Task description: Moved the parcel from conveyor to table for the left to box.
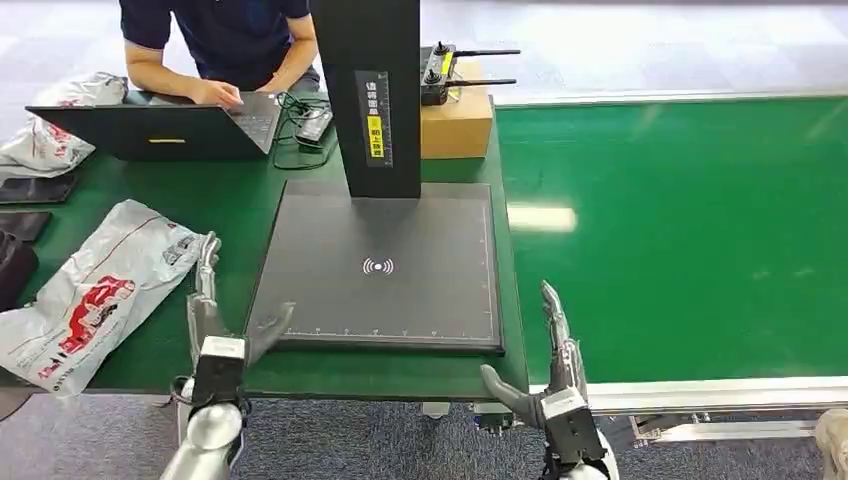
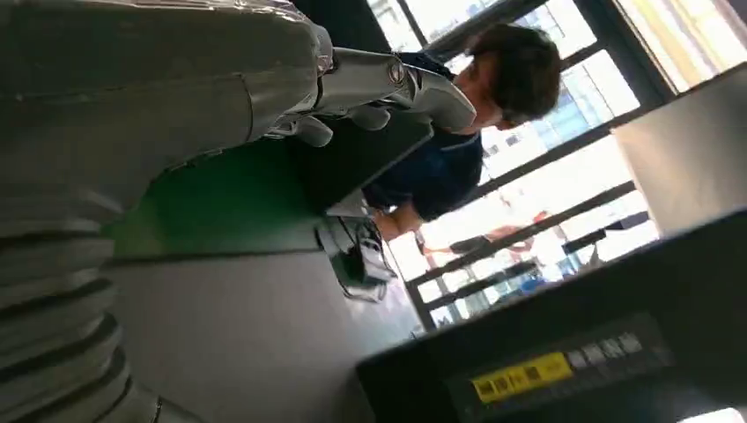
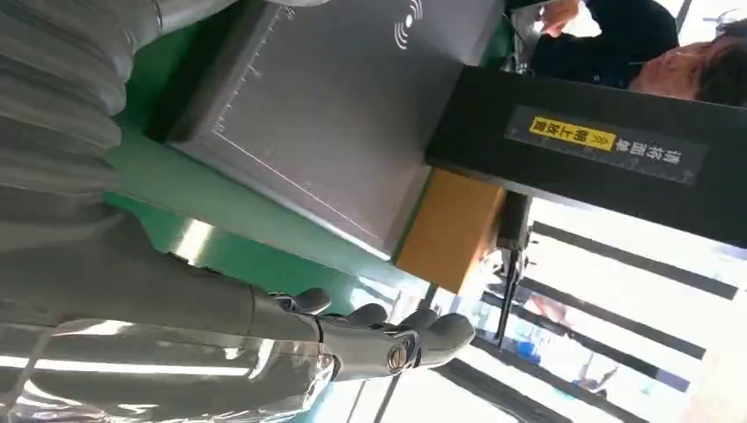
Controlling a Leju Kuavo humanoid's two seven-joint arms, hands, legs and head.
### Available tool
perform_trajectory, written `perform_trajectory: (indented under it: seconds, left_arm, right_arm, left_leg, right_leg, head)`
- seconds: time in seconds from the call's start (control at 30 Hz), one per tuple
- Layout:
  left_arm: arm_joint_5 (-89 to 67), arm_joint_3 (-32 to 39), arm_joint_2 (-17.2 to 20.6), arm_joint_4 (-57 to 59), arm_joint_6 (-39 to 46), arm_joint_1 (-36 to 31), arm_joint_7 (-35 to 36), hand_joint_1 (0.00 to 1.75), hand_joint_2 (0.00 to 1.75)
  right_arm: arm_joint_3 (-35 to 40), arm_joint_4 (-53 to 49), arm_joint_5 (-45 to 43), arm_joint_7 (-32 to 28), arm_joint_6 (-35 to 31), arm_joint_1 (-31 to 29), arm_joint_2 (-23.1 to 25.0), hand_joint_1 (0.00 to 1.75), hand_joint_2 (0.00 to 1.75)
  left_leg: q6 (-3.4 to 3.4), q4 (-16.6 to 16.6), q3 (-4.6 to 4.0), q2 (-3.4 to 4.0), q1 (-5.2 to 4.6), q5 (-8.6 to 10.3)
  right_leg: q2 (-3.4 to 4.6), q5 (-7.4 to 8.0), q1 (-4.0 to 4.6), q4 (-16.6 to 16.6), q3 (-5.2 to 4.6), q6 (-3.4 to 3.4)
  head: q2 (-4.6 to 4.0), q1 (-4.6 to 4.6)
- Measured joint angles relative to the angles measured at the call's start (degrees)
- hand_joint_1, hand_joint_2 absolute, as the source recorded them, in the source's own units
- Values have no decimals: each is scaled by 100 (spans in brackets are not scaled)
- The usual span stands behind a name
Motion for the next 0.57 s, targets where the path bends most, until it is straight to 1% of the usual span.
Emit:
perform_trajectory:
  seconds: [0.1,0.23,0.47,0.57]
  left_arm:
    - [167,-465,-79,-110,-96,120,0,0,175]
    - [267,-874,-100,-162,-475,182,0,0,175]
    - [270,-1066,-127,-193,-1217,225,0,0,175]
    - [258,-1070,-186,-188,-1607,182,0,0,175]
  right_arm:
    - [53,246,18,24,-149,-242,26,0,175]
    - [116,410,7,-50,-315,-299,28,0,175]
    - [129,678,-172,-271,-553,-301,83,0,175]
    - [206,715,-69,-328,-768,-277,149,0,175]
  left_leg:
    - [0,0,5,-2,1,5]
    - [-1,0,4,-3,2,5]
    - [-1,-1,2,-2,3,4]
    - [-1,-1,3,-3,3,5]
  right_leg:
    - [-3,1,1,0,4,-1]
    - [-3,2,3,1,4,-3]
    - [-4,0,4,1,2,-4]
    - [-3,0,4,1,2,-4]
  head:
    - [0,2]
    - [0,-2]
    - [0,2]
    - [0,0]
